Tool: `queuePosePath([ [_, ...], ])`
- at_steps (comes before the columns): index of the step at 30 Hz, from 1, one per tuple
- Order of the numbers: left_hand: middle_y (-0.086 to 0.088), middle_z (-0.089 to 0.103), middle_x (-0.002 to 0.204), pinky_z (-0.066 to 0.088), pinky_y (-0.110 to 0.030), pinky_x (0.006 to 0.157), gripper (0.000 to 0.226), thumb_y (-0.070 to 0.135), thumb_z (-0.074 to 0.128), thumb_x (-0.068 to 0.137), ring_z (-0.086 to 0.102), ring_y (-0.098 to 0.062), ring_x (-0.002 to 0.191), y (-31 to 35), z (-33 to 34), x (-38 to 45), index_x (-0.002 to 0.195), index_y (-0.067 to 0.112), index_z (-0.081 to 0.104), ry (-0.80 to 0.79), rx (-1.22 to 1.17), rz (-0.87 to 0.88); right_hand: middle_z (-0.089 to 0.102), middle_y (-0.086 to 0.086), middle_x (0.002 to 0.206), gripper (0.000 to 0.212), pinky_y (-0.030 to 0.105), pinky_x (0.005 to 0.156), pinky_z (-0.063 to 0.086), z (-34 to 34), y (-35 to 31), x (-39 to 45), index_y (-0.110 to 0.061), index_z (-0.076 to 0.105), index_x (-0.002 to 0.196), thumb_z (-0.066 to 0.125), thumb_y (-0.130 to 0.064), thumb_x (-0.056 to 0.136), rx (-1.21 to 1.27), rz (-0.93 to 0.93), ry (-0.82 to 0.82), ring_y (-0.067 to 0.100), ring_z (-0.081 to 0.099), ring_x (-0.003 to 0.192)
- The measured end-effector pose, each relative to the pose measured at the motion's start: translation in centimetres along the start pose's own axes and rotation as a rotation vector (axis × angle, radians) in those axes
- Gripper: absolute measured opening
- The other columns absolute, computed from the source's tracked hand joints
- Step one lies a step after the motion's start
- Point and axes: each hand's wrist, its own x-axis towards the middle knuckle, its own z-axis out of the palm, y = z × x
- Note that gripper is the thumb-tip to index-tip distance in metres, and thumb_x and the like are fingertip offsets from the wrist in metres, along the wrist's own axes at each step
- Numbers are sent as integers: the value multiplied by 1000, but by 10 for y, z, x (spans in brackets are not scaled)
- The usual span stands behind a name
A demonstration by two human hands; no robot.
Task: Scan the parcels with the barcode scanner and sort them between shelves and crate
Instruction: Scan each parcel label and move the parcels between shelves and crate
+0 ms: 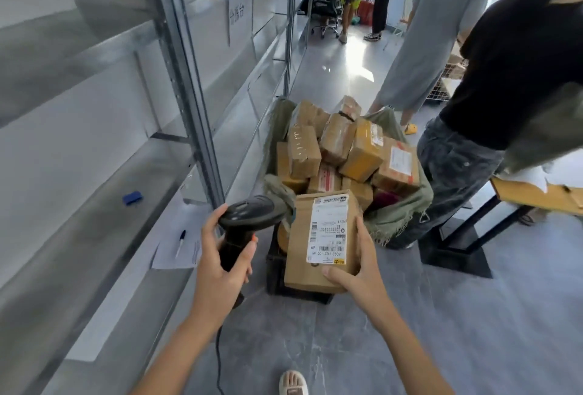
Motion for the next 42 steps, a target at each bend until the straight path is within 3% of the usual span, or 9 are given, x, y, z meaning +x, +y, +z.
queuePosePath([
  [3, -6, 70, 95, 52, -37, 55, 63, 23, 64, 88, 59, -29, 59, -4, 32, 34, 135, 53, 36, 23, -19, -31, 13, -28, 160, 113, 51, 118, 32, -28, 0, 46, -63, 9, 148, 80, -44, 62, -31, -24, 10, 3, 20, 148],
  [11, -15, 65, 83, 51, -45, 55, 66, 6, 62, 96, 56, -33, 58, -4, 93, 115, 132, 56, 38, 46, -69, -57, 14, -31, 158, 108, 48, 117, 35, -102, -17, 153, -69, 11, 141, 84, -32, 70, 53, -70, 75, 2, 24, 146],
  [15, -17, 66, 96, 51, -43, 56, 63, 12, 63, 94, 57, -32, 60, 8, 123, 155, 133, 54, 38, 35, -111, -22, 21, -16, 161, 107, 41, 112, 42, -156, -31, 200, -44, 9, 155, 80, -10, 82, 52, -94, 135, 10, 31, 145],
  [18, -16, 65, 89, 51, -39, 52, 66, 12, 63, 94, 56, -30, 56, 16, 144, 180, 128, 62, 38, 2, -101, 19, 27, -9, 158, 104, 20, 88, 51, -196, -36, 241, -32, 10, 157, 79, -11, 82, 99, -76, 218, 11, 43, 135],
  [20, -12, 66, 86, 51, -36, 53, 69, 6, 62, 95, 56, -28, 55, 20, 155, 193, 127, 62, 38, -25, -100, 40, 28, -5, 157, 106, 23, 88, 52, -220, -37, 272, -30, 13, 156, 82, -16, 77, 114, -39, 304, 14, 44, 135],
  [25, -12, 65, 98, 53, -38, 54, 62, 25, 64, 87, 57, -30, 57, 23, 176, 210, 130, 61, 38, -51, -104, 23, 19, 5, 159, 117, 51, 118, 28, -250, -46, 350, -25, 15, 157, 81, -44, 62, -378, -116, 386, 30, 25, 144],
  [31, -21, 62, 122, 57, -54, 76, 63, 34, 67, 90, 64, -42, 83, 5, 191, 229, 139, 56, 35, -21, -75, -57, 22, 33, 156, 96, 59, 93, 46, -229, -33, 423, -30, 15, 154, 75, -32, 79, -1206, -221, 427, 53, 48, 117],
  [36, -16, 70, 94, 53, -35, 49, 78, -4, 60, 89, 57, -33, 56, -16, 191, 238, 122, 64, 46, -9, -126, -113, 37, 35, 147, 104, 52, 78, 50, -205, -9, 470, -30, 24, 148, 84, -26, 63, -1353, -174, 279, 50, 57, 101],
  [42, -19, 71, 88, 43, -31, 36, 86, -17, 58, 85, 54, -35, 45, -29, 186, 244, 113, 63, 52, 56, -134, -141, 8, 22, 164, 82, 54, 108, 34, -196, 18, 493, -31, 8, 159, 54, -55, 95, -1337, -85, 167, 44, 33, 139],
])
